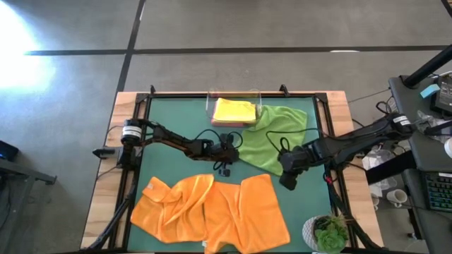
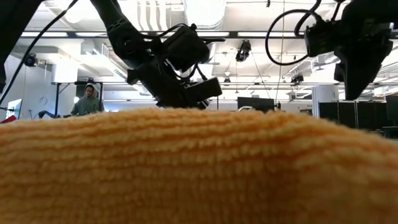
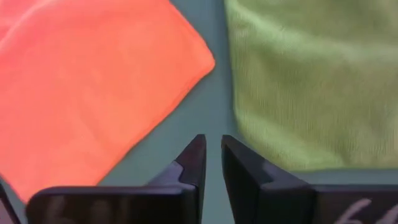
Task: Fold microfiber towels
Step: Fold the green microfiber towel
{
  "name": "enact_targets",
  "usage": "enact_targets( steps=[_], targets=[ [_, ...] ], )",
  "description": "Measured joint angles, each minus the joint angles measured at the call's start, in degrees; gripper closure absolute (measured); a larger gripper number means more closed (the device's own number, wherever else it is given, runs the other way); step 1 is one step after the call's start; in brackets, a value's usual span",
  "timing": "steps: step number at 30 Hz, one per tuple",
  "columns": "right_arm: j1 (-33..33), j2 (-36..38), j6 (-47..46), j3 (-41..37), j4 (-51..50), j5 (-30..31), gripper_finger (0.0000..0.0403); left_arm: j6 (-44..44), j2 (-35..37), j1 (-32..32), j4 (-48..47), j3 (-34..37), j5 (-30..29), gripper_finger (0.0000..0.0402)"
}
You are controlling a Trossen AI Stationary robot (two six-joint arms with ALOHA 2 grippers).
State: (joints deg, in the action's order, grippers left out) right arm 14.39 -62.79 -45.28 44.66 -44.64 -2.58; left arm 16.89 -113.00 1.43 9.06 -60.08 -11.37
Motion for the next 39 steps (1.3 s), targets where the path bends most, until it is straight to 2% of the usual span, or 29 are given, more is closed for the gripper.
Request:
enact_targets(
  steps=[8, 16, 23, 29, 31, 36, 39],
  targets=[
    [0.00, -5.61, 1.92, -0.02, 0.21, -1.08, 0.0293, 0.04, 2.63, 0.07, -3.52, 0.02, -2.55, 0.0396],
    [0.11, -11.83, 7.91, -0.02, 1.66, -0.39, 0.0239, 0.05, 4.37, 0.07, -5.61, 0.02, -2.87, 0.0400],
    [0.79, -16.25, 7.77, -0.02, 4.23, -0.32, 0.0235, 0.00, 6.40, 0.00, -6.16, -0.01, -2.78, 0.0401],
    [1.01, -15.74, 4.79, 1.02, 7.18, -0.02, 0.0249, 0.00, 8.76, -0.02, -7.06, 0.00, -2.67, 0.0401],
    [1.01, -15.01, 4.79, 2.30, 8.29, 3.23, 0.0254, 0.02, 9.72, -0.02, -7.24, 0.00, -2.65, 0.0401],
    [0.96, -14.59, 7.30, 3.65, 12.45, 15.84, 0.0259, 0.02, 11.36, -0.04, -7.44, -0.02, -2.63, 0.0401],
    [0.98, -15.02, 9.28, 3.63, 14.62, 20.14, 0.0257, 0.02, 12.07, -0.04, -7.78, -0.04, -2.59, 0.0401]
  ],
)
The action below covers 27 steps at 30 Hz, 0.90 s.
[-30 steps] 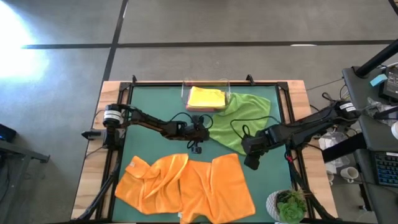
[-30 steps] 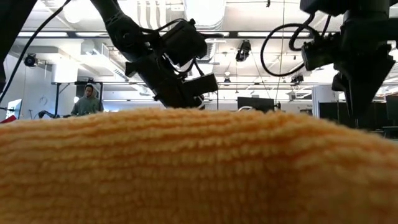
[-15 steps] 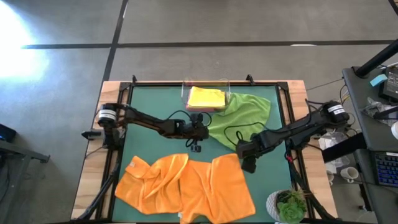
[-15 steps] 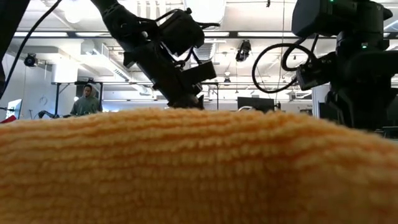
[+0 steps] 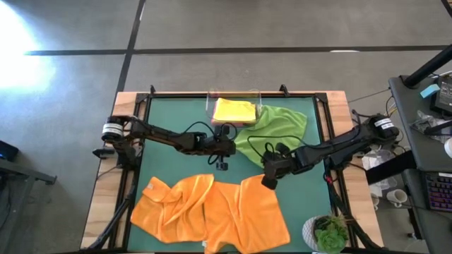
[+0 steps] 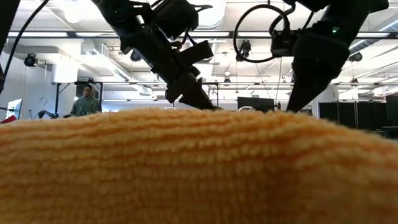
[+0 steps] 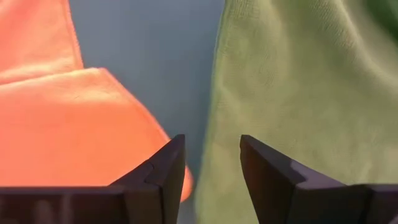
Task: Fold microfiber towels
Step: Fold the green microfiber towel
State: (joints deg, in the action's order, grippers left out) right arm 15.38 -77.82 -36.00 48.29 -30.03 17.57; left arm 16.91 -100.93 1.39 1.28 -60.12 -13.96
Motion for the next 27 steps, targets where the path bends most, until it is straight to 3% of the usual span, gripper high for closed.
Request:
enact_targets(
  steps=[16, 27],
  targets=[
    [0.00, -8.61, -1.20, -0.04, 2.95, 0.93, 0.0272, -0.02, 3.48, 0.00, -0.20, -0.13, 0.17, 0.0401],
    [0.02, -12.91, -8.89, 0.28, 1.93, 0.62, 0.0298, -0.02, 3.56, 0.00, -0.28, -0.13, 0.17, 0.0402]
  ],
)
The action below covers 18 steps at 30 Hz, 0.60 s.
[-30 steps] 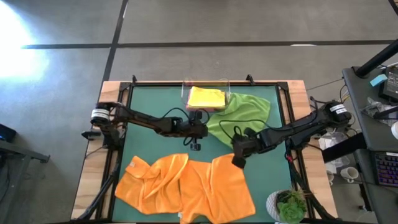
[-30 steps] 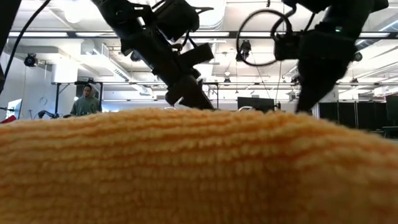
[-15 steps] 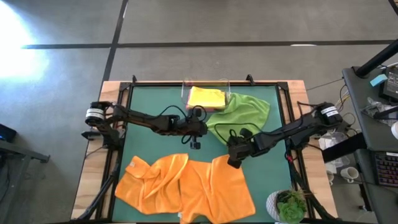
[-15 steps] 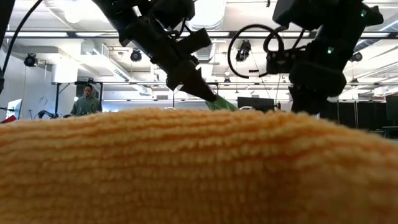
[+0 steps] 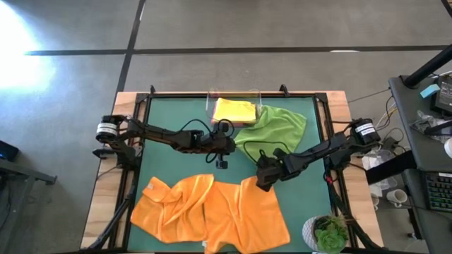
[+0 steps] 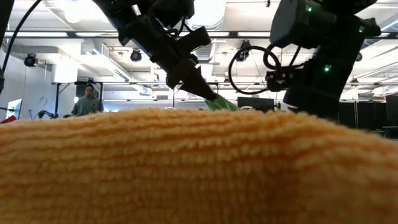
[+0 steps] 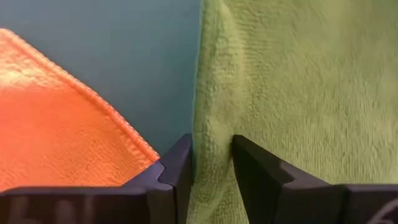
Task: Fold microfiber towels
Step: Fold the green microfiber towel
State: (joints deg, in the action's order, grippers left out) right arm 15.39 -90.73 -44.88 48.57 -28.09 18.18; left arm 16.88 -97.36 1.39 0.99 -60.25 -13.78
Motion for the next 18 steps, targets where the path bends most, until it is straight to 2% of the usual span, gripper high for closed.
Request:
enact_targets(
  steps=[11, 18],
  targets=[
    [3.24, 3.20, -9.05, -0.10, -13.64, -0.44, 0.0343, 0.52, 0.72, 0.15, -0.26, 0.00, -0.02, 0.0401],
    [5.54, 4.40, -11.29, -0.10, -14.48, -0.66, 0.0351, 3.17, 0.90, 0.36, -0.28, 0.00, -0.07, 0.0401]
  ],
)
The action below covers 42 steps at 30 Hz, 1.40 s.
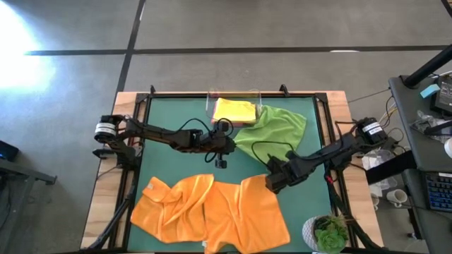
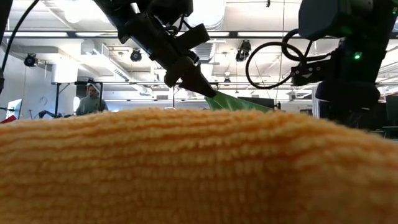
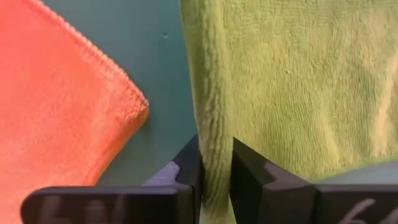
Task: Fold microfiber towels
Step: Fold the green microfiber towel
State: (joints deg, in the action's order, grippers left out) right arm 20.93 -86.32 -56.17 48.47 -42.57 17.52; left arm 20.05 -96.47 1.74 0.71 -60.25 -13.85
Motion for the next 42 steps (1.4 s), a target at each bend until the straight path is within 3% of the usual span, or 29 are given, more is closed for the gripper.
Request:
enact_targets(
  steps=[19, 30, 42],
  targets=[
    [4.86, 0.07, -5.26, 3.45, -3.15, -3.15, 0.0394, -0.07, 0.17, 0.05, -0.02, 0.00, -0.06, 0.0401],
    [5.09, 0.09, -4.73, 16.76, -22.31, -2.95, 0.0394, -0.11, 4.81, -0.23, -0.59, -0.02, 0.50, 0.0401],
    [5.09, 0.09, -9.34, 37.79, -45.74, 0.83, 0.0394, 0.28, 14.95, -0.45, -4.43, -0.02, 0.88, 0.0401]
  ],
)
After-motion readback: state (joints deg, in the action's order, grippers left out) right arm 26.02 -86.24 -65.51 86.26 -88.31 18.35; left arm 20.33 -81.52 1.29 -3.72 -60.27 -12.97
